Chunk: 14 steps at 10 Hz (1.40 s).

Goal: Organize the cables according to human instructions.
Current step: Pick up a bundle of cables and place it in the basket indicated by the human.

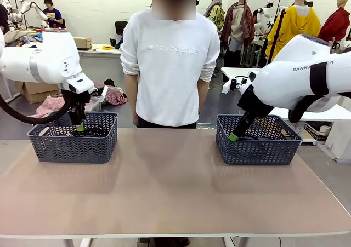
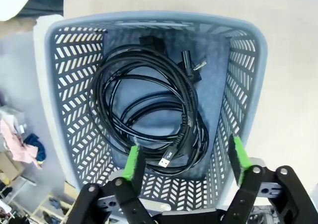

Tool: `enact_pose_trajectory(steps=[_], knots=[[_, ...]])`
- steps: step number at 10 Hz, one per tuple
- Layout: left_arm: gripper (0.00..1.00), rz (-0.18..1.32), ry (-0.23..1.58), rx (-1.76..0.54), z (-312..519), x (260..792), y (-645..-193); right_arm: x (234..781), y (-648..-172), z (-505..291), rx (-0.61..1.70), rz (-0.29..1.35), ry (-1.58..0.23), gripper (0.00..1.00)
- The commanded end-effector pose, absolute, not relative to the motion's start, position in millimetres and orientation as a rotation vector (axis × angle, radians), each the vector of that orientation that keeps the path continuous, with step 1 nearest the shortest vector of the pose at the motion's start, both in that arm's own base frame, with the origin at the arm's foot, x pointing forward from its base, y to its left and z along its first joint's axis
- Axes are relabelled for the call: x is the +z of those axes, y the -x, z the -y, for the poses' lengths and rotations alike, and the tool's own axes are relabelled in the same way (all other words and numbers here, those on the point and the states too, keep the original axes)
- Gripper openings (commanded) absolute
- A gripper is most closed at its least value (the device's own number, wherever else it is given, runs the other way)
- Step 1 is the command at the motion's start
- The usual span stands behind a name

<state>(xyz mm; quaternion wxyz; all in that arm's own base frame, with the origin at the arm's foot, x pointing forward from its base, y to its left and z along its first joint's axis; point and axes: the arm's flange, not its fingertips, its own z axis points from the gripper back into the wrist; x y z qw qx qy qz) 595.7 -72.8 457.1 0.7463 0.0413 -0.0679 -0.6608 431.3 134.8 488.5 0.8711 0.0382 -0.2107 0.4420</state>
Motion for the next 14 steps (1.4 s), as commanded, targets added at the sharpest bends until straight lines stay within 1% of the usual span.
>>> enact_pose_trajectory(steps=[1, 5, 6, 7, 8, 14], knots=[[1.00, 0.151, -0.049, -1.435, 69.5, 460.8, -595.9, 490.2, -432.2, -134.4, 0.914, 0.438, -0.064, 1.00], [1.00, 0.146, -0.028, -1.432, 69.7, 460.1, -595.3, 490.2, -432.2, -134.4, 0.914, 0.438, -0.064, 1.00], [1.00, 0.182, -0.027, -1.372, 71.3, 459.3, -595.5, 490.2, -432.2, -134.4, 0.914, 0.438, -0.064, 1.00], [1.00, 0.165, 0.045, -1.352, 74.7, 456.1, -595.4, 490.2, -432.2, -134.4, 0.914, 0.438, -0.064, 1.00], [1.00, 0.145, -0.050, -1.421, 73.7, 457.3, -594.0, 490.2, -432.2, -134.4, 0.914, 0.438, -0.064, 1.00], [1.00, 0.145, -0.050, -1.421, 73.7, 457.3, -594.0, 490.2, -432.2, -134.4, 0.914, 0.438, -0.064, 1.00]])
